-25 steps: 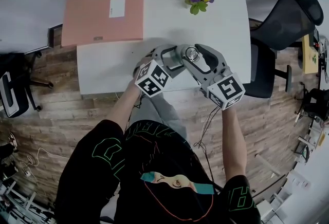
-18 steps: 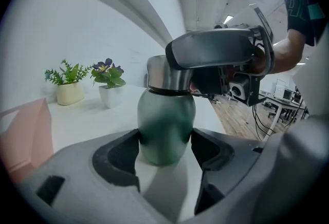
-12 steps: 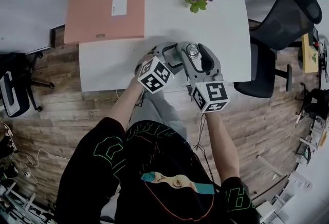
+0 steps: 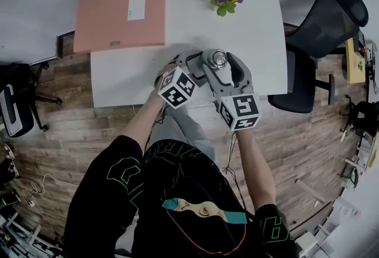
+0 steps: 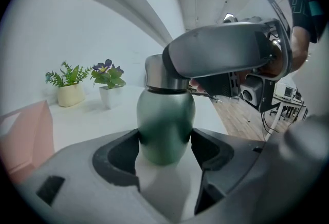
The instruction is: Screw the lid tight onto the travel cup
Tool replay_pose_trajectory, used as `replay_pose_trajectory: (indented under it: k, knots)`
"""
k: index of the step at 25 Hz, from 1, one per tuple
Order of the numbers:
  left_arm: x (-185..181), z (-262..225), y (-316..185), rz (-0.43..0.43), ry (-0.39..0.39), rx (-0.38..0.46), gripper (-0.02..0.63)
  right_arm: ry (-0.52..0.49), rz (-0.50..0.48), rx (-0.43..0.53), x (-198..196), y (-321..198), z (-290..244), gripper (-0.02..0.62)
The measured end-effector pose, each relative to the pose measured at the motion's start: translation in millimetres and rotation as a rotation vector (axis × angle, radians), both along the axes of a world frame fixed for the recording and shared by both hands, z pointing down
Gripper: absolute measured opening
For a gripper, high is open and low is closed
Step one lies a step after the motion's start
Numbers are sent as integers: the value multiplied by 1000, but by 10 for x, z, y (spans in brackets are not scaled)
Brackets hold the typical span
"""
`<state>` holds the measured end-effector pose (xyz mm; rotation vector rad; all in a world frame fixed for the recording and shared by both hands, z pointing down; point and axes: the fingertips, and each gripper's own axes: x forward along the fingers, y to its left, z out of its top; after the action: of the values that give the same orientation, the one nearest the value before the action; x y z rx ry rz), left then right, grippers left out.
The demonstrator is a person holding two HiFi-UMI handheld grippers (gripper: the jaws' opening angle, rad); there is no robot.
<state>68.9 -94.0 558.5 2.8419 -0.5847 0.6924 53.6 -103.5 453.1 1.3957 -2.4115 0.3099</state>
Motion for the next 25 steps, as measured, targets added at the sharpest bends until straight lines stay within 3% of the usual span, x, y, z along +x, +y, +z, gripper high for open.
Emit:
replay_pose_trajectory:
  k: [18,22,25]
  knots:
    - [9,15,8,10,-3,1,328,110,-488,-17,-63,70,-102,299]
    - [5,0,22,13,-1,-2,328,146,-535,-55,-18,48,-5,291]
    - [0,-6,20,15,-1,-1,328,112,-556,-76,-35,15,-17,265]
